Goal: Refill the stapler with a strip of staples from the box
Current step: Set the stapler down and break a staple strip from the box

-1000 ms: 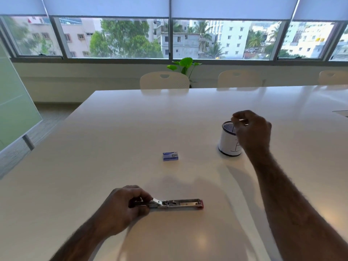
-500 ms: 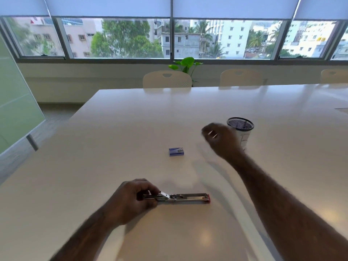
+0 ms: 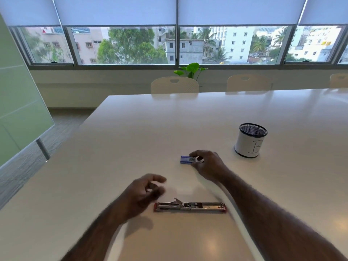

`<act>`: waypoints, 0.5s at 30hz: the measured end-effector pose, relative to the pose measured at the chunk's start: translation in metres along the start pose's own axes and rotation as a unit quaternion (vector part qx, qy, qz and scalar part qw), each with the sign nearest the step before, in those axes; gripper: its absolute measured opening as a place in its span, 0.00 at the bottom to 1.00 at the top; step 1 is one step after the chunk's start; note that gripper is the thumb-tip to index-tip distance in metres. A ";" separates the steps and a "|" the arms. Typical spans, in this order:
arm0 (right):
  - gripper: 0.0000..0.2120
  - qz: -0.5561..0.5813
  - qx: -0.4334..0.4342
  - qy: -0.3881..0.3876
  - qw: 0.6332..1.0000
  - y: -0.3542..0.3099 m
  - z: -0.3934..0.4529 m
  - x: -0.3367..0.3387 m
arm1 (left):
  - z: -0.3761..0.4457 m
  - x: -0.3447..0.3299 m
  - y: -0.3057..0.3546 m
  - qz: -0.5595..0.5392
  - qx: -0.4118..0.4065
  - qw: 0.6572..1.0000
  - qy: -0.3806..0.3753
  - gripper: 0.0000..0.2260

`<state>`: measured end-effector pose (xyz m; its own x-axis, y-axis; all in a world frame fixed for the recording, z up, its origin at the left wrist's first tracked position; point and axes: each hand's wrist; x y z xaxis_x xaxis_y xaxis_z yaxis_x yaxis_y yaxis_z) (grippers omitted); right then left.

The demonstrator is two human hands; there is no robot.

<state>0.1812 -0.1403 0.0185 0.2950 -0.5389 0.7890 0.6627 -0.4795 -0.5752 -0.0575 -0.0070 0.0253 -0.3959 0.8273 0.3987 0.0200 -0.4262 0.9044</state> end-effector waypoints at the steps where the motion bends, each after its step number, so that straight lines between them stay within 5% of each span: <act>1: 0.14 0.008 0.002 0.003 1.000 0.000 -0.003 0.000 | 0.008 0.001 -0.003 -0.044 0.021 0.998 0.051 0.40; 3: 0.14 0.035 0.000 0.004 0.999 0.001 -0.008 0.000 | 0.028 0.000 -0.007 -0.072 0.049 0.990 0.108 0.31; 5: 0.16 0.055 0.006 -0.022 0.998 0.000 -0.009 0.000 | 0.047 -0.002 -0.010 0.016 0.034 0.993 0.109 0.21; 10: 0.17 0.056 0.033 -0.084 0.994 -0.005 -0.004 -0.002 | 0.083 -0.018 -0.013 0.211 -0.057 0.976 0.018 0.28; 15: 0.18 0.075 0.050 -0.101 0.991 -0.004 0.000 -0.004 | 0.098 -0.022 -0.019 0.235 -0.106 0.966 -0.004 0.19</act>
<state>0.1775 -0.1357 0.0176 0.5209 -0.4448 0.7286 0.6627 -0.3273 -0.6736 0.0413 0.0187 0.0146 -0.3824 0.5264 0.7594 0.0072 -0.8201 0.5722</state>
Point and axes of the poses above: each hand's wrist, its own z-axis towards the middle knuckle, its own x-axis out of the back of the hand, y = z × x, and after that the axes turned 5 degrees about -x, right-handed
